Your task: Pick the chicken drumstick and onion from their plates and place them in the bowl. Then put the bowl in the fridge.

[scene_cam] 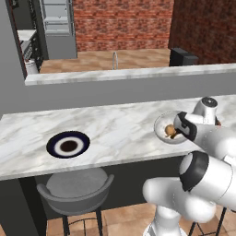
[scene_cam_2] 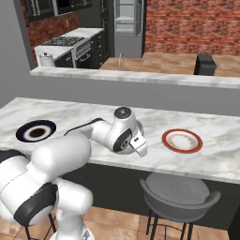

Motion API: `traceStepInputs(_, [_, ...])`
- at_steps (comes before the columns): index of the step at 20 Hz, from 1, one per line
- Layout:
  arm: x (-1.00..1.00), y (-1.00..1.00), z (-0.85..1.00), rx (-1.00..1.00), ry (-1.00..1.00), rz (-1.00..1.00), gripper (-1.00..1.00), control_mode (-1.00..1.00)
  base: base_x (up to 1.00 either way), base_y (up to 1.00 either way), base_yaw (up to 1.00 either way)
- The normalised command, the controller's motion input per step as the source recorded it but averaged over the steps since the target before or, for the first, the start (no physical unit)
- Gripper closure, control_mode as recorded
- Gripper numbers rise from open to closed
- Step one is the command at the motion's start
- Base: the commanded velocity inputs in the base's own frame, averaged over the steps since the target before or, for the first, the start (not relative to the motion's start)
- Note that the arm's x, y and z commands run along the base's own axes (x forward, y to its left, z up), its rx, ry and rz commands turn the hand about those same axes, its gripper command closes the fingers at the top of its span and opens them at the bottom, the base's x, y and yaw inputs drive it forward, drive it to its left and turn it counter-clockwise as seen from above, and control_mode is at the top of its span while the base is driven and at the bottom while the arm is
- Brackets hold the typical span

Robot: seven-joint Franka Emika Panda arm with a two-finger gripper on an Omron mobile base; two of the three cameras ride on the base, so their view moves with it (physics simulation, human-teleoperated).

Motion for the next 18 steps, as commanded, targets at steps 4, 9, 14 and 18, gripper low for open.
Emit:
traceStepInputs(4, [-0.17,0.01,0.36,0.0,0.0,0.01,1.0,-1.0,0.0,0.0,0.0])
traceStepInputs(9, [-0.19,0.0,0.41,0.01,0.0,0.03,1.0,-1.0,0.0,0.0,0.0])
traceStepInputs(14, [-0.28,0.02,0.35,0.04,0.01,0.0,1.0,-1.0,0.0,0.0,0.0])
traceStepInputs(18, [-0.29,0.15,0.27,0.08,0.0,0.0,1.0,-1.0,0.0,0.0,0.0])
